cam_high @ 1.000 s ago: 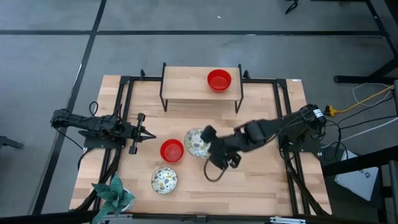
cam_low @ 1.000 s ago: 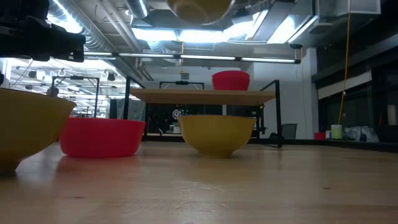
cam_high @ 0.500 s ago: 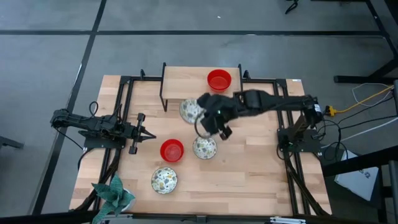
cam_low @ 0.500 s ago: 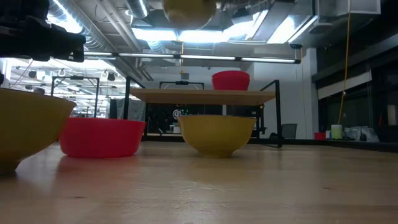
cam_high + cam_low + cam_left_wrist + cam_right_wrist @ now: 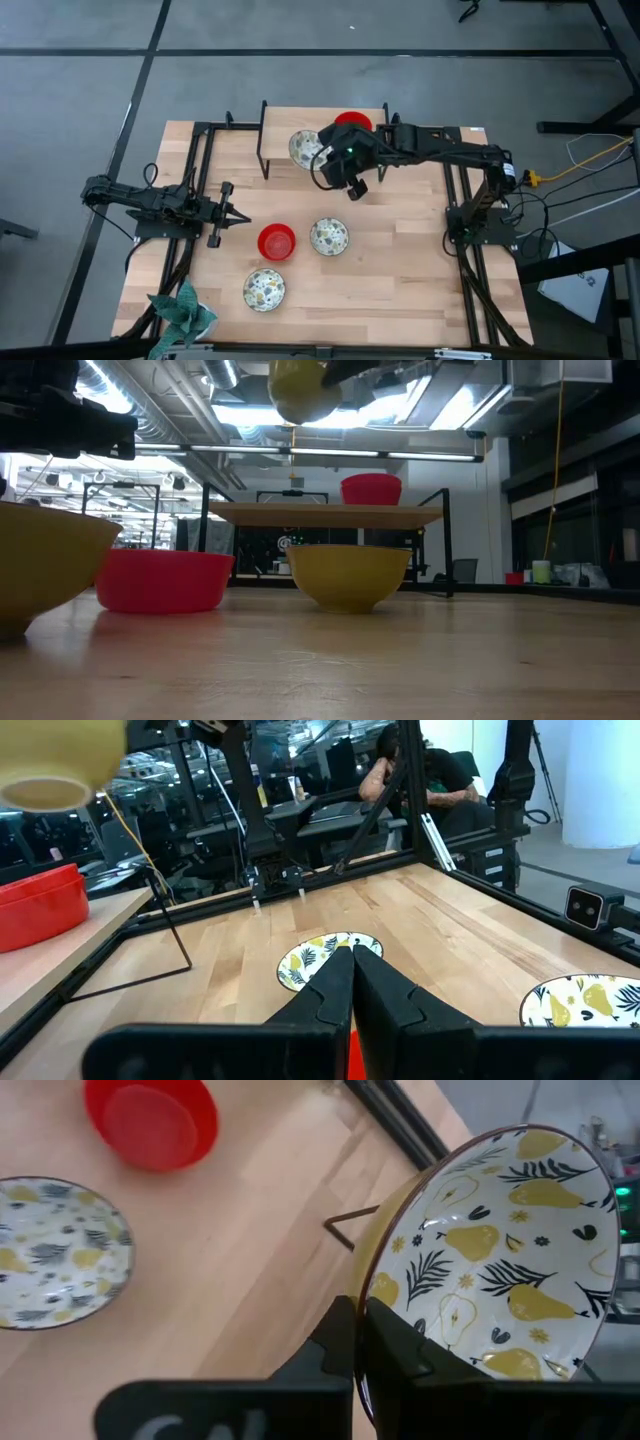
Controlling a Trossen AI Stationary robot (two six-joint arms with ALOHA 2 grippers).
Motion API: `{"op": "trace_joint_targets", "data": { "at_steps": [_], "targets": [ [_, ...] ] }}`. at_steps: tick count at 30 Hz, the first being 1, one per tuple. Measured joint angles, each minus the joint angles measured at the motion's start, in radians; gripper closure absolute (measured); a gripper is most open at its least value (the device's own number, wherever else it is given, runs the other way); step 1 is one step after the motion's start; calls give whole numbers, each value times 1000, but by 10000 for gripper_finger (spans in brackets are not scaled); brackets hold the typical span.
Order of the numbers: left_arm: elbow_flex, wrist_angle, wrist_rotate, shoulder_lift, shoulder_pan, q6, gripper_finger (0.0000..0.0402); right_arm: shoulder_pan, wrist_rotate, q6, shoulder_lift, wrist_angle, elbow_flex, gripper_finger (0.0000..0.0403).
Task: Pick & Place Mini bowls
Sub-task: Put the right white patterned bowl on the shelf
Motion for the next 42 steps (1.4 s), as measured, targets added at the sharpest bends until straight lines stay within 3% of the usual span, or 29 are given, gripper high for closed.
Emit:
{"op": "trace_joint_targets", "data": {
  "at_steps": [17, 27, 42],
  "targets": [
    [0, 0, 0, 0, 0, 0, 398, -141, -7, -100, 19, 85, 0, 394],
    [0, 0, 0, 0, 0, 0, 398, -206, -98, -159, 99, 204, 0, 394],
    [0, 0, 0, 0, 0, 0, 398, -259, -120, -350, 211, 205, 0, 394]
  ]
}}
